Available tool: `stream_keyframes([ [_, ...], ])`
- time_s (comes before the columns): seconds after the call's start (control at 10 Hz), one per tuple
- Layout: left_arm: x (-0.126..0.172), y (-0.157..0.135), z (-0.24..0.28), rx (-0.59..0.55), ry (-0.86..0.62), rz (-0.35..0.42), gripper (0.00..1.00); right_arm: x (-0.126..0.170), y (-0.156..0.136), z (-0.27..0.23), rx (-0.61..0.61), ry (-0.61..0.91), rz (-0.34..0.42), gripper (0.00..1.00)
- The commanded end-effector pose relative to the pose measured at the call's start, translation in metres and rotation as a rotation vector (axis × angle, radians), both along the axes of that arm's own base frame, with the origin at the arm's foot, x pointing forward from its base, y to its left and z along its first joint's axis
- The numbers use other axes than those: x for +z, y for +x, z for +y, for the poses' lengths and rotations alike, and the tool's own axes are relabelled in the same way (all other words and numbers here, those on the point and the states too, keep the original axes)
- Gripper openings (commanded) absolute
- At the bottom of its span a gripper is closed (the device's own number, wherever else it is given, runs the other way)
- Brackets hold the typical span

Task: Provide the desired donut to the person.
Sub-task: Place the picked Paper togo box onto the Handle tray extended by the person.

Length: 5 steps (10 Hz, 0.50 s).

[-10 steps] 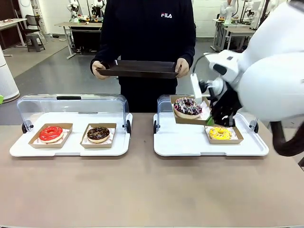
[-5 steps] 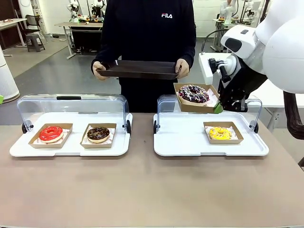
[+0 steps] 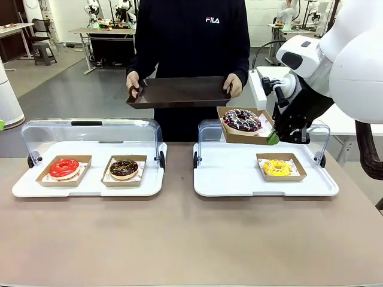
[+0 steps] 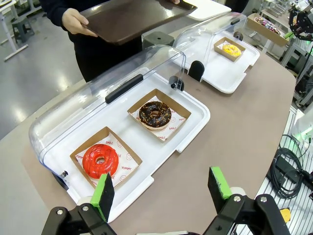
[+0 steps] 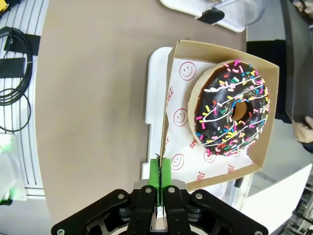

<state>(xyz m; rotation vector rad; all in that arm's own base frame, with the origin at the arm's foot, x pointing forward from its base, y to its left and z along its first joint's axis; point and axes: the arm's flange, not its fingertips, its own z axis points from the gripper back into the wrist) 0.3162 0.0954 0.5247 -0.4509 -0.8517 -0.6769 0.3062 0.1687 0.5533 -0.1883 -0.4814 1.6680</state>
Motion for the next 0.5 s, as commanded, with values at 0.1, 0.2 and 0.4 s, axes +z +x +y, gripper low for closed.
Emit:
stream_keyframes([
  [0.1, -0.0014, 0.0004, 0.0026, -0.016, -0.004, -0.013, 1.00, -0.0054, -0.0017, 0.0000, -0.016, 0.015, -0.016, 0.00],
  [0.2, -0.0014, 0.0004, 0.0026, -0.016, -0.004, -0.013, 1.00, -0.0054, -0.0017, 0.0000, -0.016, 0.015, -0.016, 0.00],
  [0.4, -0.0014, 0.0004, 0.0026, -0.016, -0.004, -0.013, 1.00, -0.0054, -0.0017, 0.0000, -0.016, 0.015, -0.016, 0.00],
])
